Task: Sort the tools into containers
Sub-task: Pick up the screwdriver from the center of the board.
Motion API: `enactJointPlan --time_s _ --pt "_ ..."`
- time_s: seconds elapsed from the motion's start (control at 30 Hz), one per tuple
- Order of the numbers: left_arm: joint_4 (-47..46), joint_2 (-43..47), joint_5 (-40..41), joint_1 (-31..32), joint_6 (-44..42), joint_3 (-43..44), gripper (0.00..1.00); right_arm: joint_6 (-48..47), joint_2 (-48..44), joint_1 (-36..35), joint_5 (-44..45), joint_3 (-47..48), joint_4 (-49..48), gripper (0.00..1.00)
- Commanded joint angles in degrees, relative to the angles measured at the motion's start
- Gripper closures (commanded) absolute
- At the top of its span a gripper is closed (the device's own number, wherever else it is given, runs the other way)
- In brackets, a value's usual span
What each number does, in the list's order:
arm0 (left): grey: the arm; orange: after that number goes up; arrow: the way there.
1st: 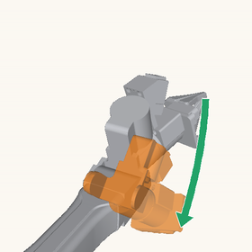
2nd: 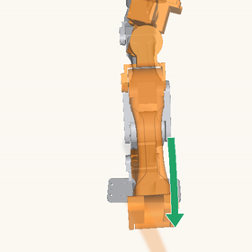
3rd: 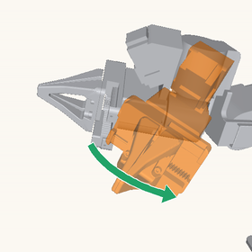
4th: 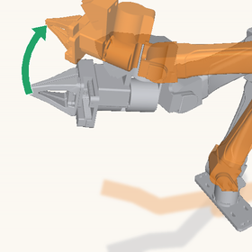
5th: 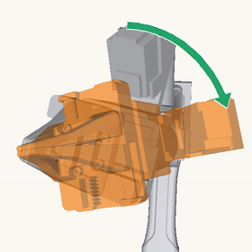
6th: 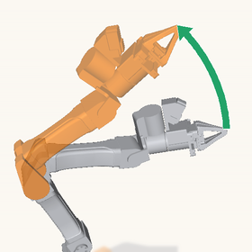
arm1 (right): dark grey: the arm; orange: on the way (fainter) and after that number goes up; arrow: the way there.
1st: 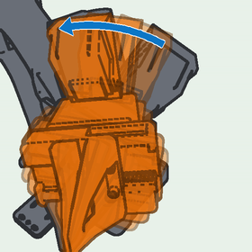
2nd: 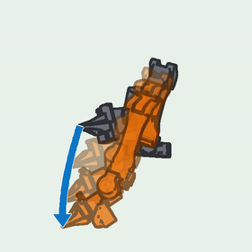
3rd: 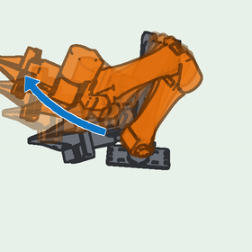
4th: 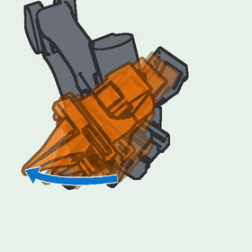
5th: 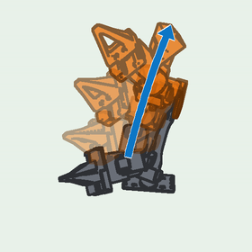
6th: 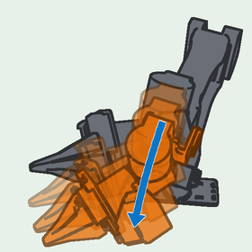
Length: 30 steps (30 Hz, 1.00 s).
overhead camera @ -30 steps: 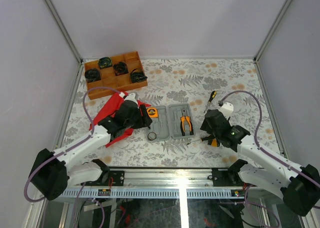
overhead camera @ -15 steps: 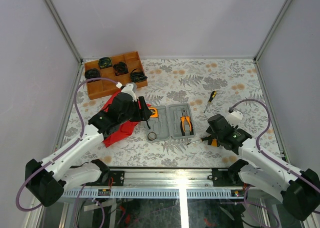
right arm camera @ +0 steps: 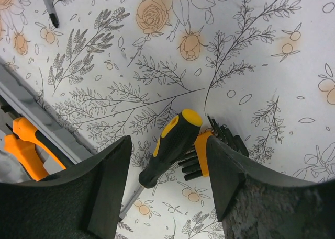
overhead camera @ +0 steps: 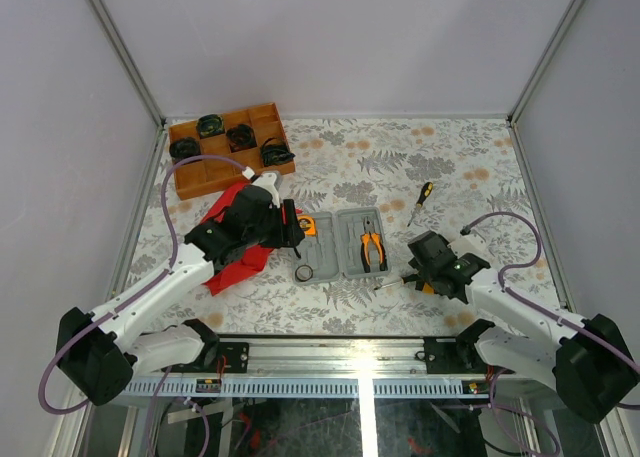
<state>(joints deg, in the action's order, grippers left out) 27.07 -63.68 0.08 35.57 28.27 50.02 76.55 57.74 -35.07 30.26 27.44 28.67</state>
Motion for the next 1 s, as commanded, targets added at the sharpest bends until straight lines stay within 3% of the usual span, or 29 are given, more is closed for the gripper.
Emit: enactJointPlan --time_s 0.0,0.6,0.83,0.97 --pt "0.1 0.1 -1.0 -0.3 -1.6 1.9 0.41 7.1 2.2 0.4 0.9 3.8 3.2 0.34" --pt "0.3 -0.2 -1.0 -1.1 -1.6 2.2 0.43 7.0 8.2 0.4 0.2 3.9 0.7 0.35" --pt "1.4 0.3 0.9 -1.6 -1.7 1.9 0.43 5.1 10.8 0.4 1.9 3.9 -0.9 0.45" --pt "1.8 0.4 1.3 -2.0 -2.0 1.9 0.43 4.6 10.0 0.3 1.9 2.8 -2.4 0.58"
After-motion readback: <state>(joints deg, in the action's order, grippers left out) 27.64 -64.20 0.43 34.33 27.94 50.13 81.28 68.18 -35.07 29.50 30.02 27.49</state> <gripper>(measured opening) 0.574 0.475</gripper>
